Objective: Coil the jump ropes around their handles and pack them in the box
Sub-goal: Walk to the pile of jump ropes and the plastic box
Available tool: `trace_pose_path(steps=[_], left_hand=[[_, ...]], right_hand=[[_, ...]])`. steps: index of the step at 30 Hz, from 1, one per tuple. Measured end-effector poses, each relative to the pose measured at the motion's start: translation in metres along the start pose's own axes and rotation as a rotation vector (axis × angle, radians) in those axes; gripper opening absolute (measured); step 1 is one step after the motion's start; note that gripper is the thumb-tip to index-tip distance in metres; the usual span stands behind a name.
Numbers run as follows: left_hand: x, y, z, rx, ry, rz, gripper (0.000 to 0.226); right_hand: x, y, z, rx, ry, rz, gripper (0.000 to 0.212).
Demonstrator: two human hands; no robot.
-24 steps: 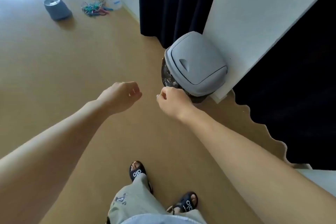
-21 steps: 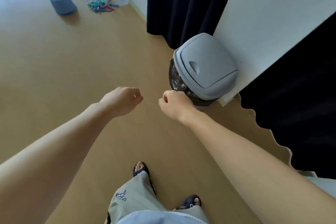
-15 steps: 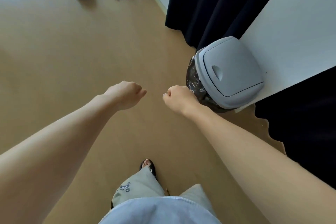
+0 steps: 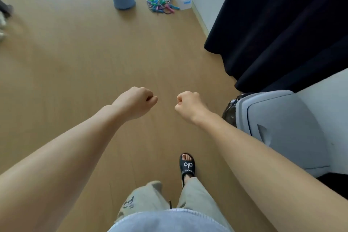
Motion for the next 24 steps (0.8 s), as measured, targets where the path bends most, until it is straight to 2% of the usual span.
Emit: trace_pose_path(steps=[3, 4, 6, 9, 15, 18, 24], left_hand=[[0.048, 0.025, 0.023, -0.041, 0.008, 0.016, 0.009], [0.062, 0.034, 0.031, -0.081, 0.013, 0.022, 0.015], [0.091, 0.055, 0.046, -0.135, 0.025, 0.022, 0.034], [0.144, 0.102, 0.069, -0.085, -0.004, 0.056, 0.038], [0.279, 0.215, 0.124, -0.013, -0.049, 0.089, 0.034], [0.339, 0.258, 0.157, -0.004, -0.023, 0.090, 0.023], [0.475, 0.302, 0.239, -0.025, -0.007, 0.059, 0.019]], right_hand=[[0.063, 0.030, 0.019, 0.016, 0.025, 0.035, 0.016], [0.083, 0.043, 0.022, 0.010, 0.052, 0.043, 0.018], [0.125, 0.073, 0.025, -0.029, 0.098, 0.073, 0.036], [0.193, 0.125, 0.025, -0.134, 0.137, 0.147, 0.050], [0.339, 0.223, 0.030, -0.180, 0.101, 0.167, 0.048], [0.398, 0.269, 0.038, -0.161, 0.078, 0.142, 0.043], [0.516, 0.339, 0.077, -0.064, -0.004, 0.093, 0.031]])
Point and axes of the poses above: each hand's wrist, its own x-axis towards the middle knuckle, its own z-axis out of the back of the hand, y = z × x, the point moved 10 cm from there along x, towards the middle knuckle, and after that the axes turned 13 degrees about x, right-handed, at the moved point
